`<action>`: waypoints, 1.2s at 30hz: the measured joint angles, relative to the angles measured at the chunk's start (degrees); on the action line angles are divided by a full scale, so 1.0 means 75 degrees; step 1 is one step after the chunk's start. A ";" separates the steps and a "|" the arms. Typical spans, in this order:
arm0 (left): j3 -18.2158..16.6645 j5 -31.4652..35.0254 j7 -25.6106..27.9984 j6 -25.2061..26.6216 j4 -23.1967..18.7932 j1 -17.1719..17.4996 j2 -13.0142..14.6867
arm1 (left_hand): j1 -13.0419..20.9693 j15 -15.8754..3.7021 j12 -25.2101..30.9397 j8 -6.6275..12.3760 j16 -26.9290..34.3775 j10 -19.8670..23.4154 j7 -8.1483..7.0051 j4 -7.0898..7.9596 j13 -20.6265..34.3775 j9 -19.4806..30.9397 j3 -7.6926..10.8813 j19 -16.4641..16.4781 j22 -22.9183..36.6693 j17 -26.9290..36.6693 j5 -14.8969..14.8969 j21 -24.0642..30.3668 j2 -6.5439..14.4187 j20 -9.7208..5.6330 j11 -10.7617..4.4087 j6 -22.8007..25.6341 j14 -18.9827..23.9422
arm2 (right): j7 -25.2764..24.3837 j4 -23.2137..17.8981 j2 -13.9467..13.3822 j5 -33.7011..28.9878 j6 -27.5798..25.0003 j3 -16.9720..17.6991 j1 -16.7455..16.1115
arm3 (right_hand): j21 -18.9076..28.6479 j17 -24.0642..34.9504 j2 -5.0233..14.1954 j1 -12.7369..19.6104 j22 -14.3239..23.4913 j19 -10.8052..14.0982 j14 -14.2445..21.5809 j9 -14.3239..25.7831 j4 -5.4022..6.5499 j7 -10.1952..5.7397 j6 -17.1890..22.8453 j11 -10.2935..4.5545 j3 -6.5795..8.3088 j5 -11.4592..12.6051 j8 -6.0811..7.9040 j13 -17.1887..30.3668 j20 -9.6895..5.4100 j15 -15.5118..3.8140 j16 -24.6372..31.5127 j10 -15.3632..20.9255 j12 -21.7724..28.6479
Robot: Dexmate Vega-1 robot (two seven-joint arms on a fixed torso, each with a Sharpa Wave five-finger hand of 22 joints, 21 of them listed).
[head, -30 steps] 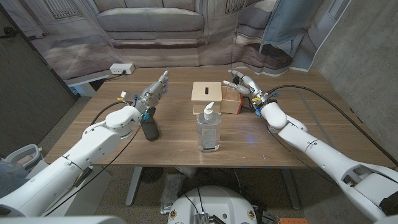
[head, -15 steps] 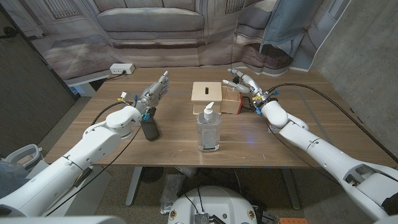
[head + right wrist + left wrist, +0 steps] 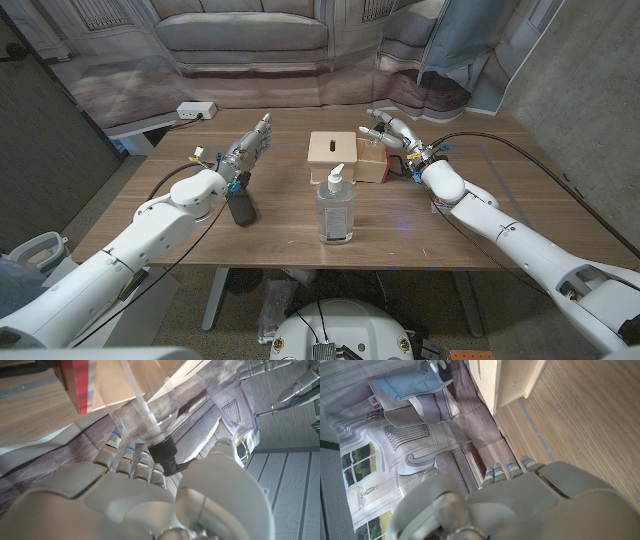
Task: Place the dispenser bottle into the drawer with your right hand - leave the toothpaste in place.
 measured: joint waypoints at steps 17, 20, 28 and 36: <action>-0.0012 0.0011 -0.0049 -0.0008 -0.0028 -0.0028 0.0054 | 0.0041 0.0000 0.0000 0.0000 0.0000 0.0000 0.0000 -0.0032 0.0000 0.0000 -0.0032 0.0000 0.0000 0.0000 0.0000 0.0000 0.0041 0.0000 0.0000 0.0000 0.0000 | 0.0000 -0.0425 -0.0155 0.0000 -0.0134 0.0138 -0.0126 | 0.0000 -0.0001 0.0049 -0.0110 0.0001 0.0016 0.0001 0.0001 0.0063 -0.0113 -0.0052 -0.0001 -0.0063 0.0037 0.0058 0.0000 0.0067 0.0000 0.0028 0.0002 0.0060; -0.0022 0.0013 -0.0057 -0.0016 -0.0039 -0.0028 0.0060 | 0.0041 0.0000 0.0000 0.0000 0.0000 0.0000 0.0000 -0.0027 0.0000 0.0000 -0.0037 0.0000 0.0000 0.0000 0.0000 0.0000 0.0041 0.0000 0.0000 0.0000 0.0000 | -0.0009 -0.0516 -0.0188 0.0001 -0.0183 0.0167 -0.0150 | 0.0000 -0.0001 0.0047 -0.0113 0.0001 0.0016 0.0001 0.0001 0.0063 -0.0112 -0.0052 -0.0002 -0.0063 0.0086 0.0058 -0.0001 0.0067 0.0000 0.0028 0.0002 0.0060; -0.0057 0.0028 -0.0133 -0.0156 -0.0046 0.0007 0.0072 | 0.0041 0.0000 0.0000 0.0000 0.0000 0.0000 0.0055 0.0001 0.0000 0.0000 -0.0064 0.0000 0.0000 0.0000 0.0000 0.0000 0.0041 0.0000 0.0000 0.0055 0.0000 | -0.0048 -0.0697 -0.0245 -0.0024 -0.0242 0.0238 -0.0203 | 0.0000 -0.0001 0.0072 -0.0192 0.0001 0.0011 0.0001 0.0001 0.0085 -0.0112 -0.0052 -0.0003 -0.0085 0.0117 0.0058 0.0000 0.0071 0.0000 0.0028 0.0003 0.0060; -0.0094 0.0153 -0.0252 -0.0510 -0.0007 0.0084 0.0073 | 0.0041 -0.0069 0.0000 0.0000 0.0000 0.0053 0.0055 0.0001 0.0000 0.0000 -0.0064 0.0031 0.0000 0.0000 0.0000 0.0000 0.0041 -0.0030 0.0030 0.0055 0.0069 | -0.0088 -0.0862 -0.0278 -0.0071 -0.0266 0.0294 -0.0243 | 0.0000 -0.0001 0.0072 -0.0192 0.0001 -0.0013 0.0001 0.0001 0.0117 -0.0112 -0.0052 -0.0003 -0.0116 0.0117 0.0058 -0.0001 0.0094 0.0000 0.0028 0.0004 0.0119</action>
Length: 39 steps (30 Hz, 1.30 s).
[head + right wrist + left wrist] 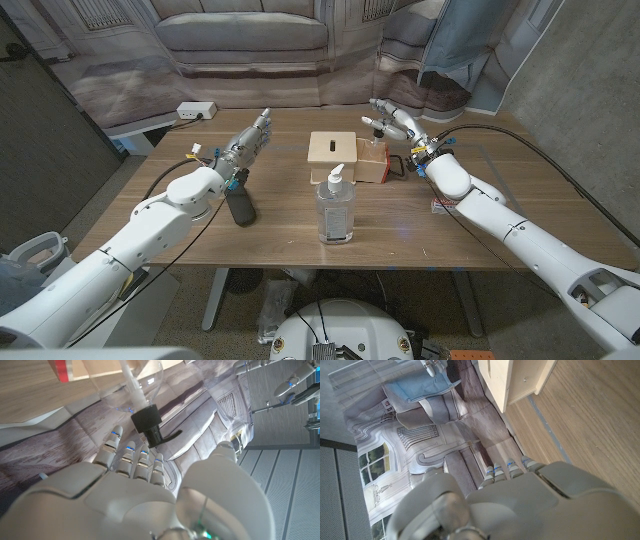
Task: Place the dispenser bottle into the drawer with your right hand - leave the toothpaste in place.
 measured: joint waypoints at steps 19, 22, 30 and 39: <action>-0.0044 0.0362 -0.0264 -0.0822 0.0143 0.0157 -0.0068 | 0.0030 -0.0009 0.0000 0.0000 0.0000 0.0142 0.0000 0.0001 0.0000 0.0000 -0.0063 0.0109 0.0000 0.0000 0.0000 0.0000 0.0030 0.0026 -0.0088 0.0166 0.0130 | -0.0086 -0.0216 -0.0012 -0.0165 -0.0062 0.0052 -0.0007 | 0.0000 0.0000 0.0050 -0.0132 0.0001 0.0000 0.0000 0.0000 0.0031 0.0001 0.0000 -0.0001 -0.0031 0.0058 0.0000 0.0000 -0.0001 0.0000 0.0027 0.0001 0.0000; -0.0055 0.0396 -0.0298 -0.0912 0.0163 0.0178 -0.0073 | 0.0030 -0.0009 0.0000 0.0000 0.0000 0.0153 0.0000 0.0001 0.0000 0.0000 -0.0063 0.0109 0.0000 0.0000 0.0000 0.0000 0.0030 0.0026 -0.0098 0.0166 0.0130 | -0.0098 -0.0241 -0.0012 -0.0201 -0.0078 0.0053 0.0012 | 0.0000 -0.0001 0.0050 -0.0132 0.0001 0.0000 0.0000 0.0000 0.0031 -0.0030 0.0031 -0.0001 -0.0031 0.0058 0.0000 0.0000 -0.0001 0.0000 0.0027 0.0001 0.0000; -0.0090 0.0439 -0.0365 -0.1065 0.0212 0.0217 -0.0088 | 0.0030 -0.0009 0.0000 0.0000 0.0000 0.0167 -0.0041 0.0001 0.0000 0.0000 -0.0062 0.0108 0.0000 0.0000 0.0000 0.0000 0.0030 0.0026 -0.0083 0.0206 0.0129 | -0.0124 -0.0331 -0.0011 -0.0277 -0.0148 0.0062 0.0049 | 0.0000 -0.0001 0.0050 -0.0131 0.0001 0.0000 0.0000 -0.0038 0.0063 -0.0042 0.0043 -0.0028 -0.0063 0.0058 0.0060 0.0000 -0.0001 0.0000 0.0026 0.0030 0.0059; -0.0106 0.0444 -0.0436 -0.1157 0.0313 0.0223 -0.0120 | 0.0030 -0.0010 0.0000 0.0000 0.0000 0.0167 -0.0041 0.0001 0.0000 0.0000 -0.0062 0.0108 0.0000 0.0000 0.0000 0.0000 0.0030 0.0026 -0.0083 0.0205 0.0129 | -0.0158 -0.0457 -0.0022 -0.0340 -0.0248 0.0092 0.0068 | 0.0000 -0.0008 0.0050 -0.0130 0.0001 0.0000 0.0000 -0.0038 0.0063 -0.0041 0.0043 -0.0055 -0.0063 0.0118 0.0060 0.0000 -0.0001 0.0000 0.0026 0.0058 0.0059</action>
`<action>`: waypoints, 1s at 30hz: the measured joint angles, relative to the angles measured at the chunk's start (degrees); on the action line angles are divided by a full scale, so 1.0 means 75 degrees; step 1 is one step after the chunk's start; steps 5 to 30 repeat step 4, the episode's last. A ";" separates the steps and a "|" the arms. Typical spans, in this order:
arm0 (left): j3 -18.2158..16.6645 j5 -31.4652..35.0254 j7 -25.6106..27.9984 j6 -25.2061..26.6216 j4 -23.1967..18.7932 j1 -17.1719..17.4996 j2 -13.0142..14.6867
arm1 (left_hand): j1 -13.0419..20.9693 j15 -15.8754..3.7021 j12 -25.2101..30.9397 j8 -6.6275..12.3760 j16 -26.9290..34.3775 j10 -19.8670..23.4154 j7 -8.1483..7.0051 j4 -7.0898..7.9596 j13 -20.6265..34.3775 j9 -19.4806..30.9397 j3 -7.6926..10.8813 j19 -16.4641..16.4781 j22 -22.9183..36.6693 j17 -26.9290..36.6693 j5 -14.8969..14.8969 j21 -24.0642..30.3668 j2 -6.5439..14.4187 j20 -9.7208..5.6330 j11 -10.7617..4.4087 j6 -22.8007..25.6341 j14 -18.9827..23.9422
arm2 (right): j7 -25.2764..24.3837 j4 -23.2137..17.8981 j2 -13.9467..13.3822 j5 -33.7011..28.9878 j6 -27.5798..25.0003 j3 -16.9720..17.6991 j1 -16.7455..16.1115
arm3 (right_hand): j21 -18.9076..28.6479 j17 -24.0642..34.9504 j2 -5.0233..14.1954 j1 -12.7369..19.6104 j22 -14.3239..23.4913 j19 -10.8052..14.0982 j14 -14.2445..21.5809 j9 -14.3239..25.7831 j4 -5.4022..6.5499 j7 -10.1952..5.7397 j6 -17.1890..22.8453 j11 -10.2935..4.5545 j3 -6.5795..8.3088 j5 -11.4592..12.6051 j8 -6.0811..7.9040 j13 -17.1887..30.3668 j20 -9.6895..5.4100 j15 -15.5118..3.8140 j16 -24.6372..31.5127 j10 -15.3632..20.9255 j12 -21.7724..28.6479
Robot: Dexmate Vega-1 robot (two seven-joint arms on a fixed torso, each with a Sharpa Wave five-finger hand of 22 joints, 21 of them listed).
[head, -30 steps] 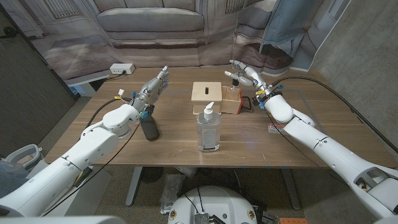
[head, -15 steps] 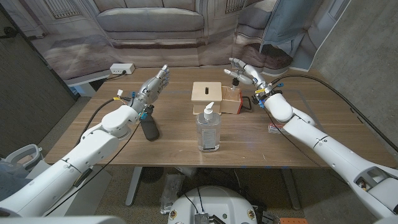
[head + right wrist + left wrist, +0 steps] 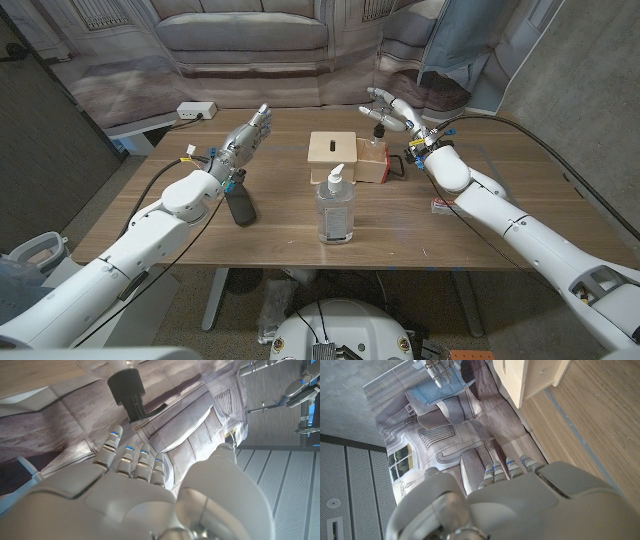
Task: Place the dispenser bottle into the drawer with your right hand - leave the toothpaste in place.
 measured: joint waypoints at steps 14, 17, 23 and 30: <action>0.0000 -0.0009 -0.0044 -0.0038 0.0069 -0.0016 -0.0025 | 0.0000 0.0000 0.0000 0.0000 0.0000 0.0000 0.0000 -0.0025 0.0000 0.0000 -0.0025 0.0000 0.0000 0.0000 0.0000 0.0000 0.0000 0.0000 0.0000 0.0000 0.0000 | -0.0023 -0.0066 -0.0001 -0.0022 -0.0028 0.0011 0.0001 | 0.0000 -0.0012 0.0021 -0.0020 0.0000 0.0000 0.0029 0.0000 0.0026 0.0000 0.0000 0.0000 -0.0026 0.0000 0.0000 0.0000 0.0000 -0.0028 0.0000 0.0000 0.0000; 0.0000 -0.0009 -0.0044 -0.0038 0.0069 -0.0016 -0.0025 | 0.0000 0.0000 0.0000 0.0000 0.0000 0.0000 0.0000 -0.0025 0.0000 0.0000 -0.0025 0.0000 0.0000 0.0000 0.0000 0.0000 0.0000 0.0000 0.0000 0.0000 0.0000 | -0.0023 -0.0066 -0.0001 -0.0022 -0.0028 0.0011 0.0001 | 0.0000 -0.0012 0.0021 -0.0020 0.0000 0.0000 0.0029 0.0000 0.0026 0.0000 0.0000 0.0000 -0.0026 0.0000 0.0000 0.0000 0.0000 -0.0028 0.0000 0.0000 0.0000; 0.0000 -0.0009 -0.0044 -0.0038 0.0069 -0.0016 -0.0025 | 0.0000 0.0000 0.0000 0.0000 0.0000 0.0000 0.0000 -0.0025 0.0000 0.0000 -0.0025 0.0000 0.0000 0.0000 0.0000 0.0000 0.0000 0.0000 0.0000 0.0000 0.0000 | -0.0023 -0.0066 -0.0001 -0.0022 -0.0028 0.0011 0.0001 | 0.0000 -0.0012 0.0021 -0.0020 0.0000 0.0000 0.0029 0.0000 0.0026 0.0000 0.0000 0.0000 -0.0026 0.0000 0.0000 0.0000 0.0000 -0.0028 0.0000 0.0000 0.0000; 0.0000 -0.0009 -0.0044 -0.0038 0.0069 -0.0016 -0.0025 | 0.0000 0.0000 0.0000 0.0000 0.0000 0.0000 0.0000 -0.0025 0.0000 0.0000 -0.0025 0.0000 0.0000 0.0000 0.0000 0.0000 0.0000 0.0000 0.0000 0.0000 0.0000 | -0.0023 -0.0066 -0.0001 -0.0022 -0.0028 0.0011 0.0001 | 0.0000 -0.0012 0.0021 -0.0020 0.0000 0.0000 0.0029 0.0000 0.0026 0.0000 0.0000 0.0000 -0.0026 0.0000 0.0000 0.0000 0.0000 -0.0028 0.0000 0.0000 0.0000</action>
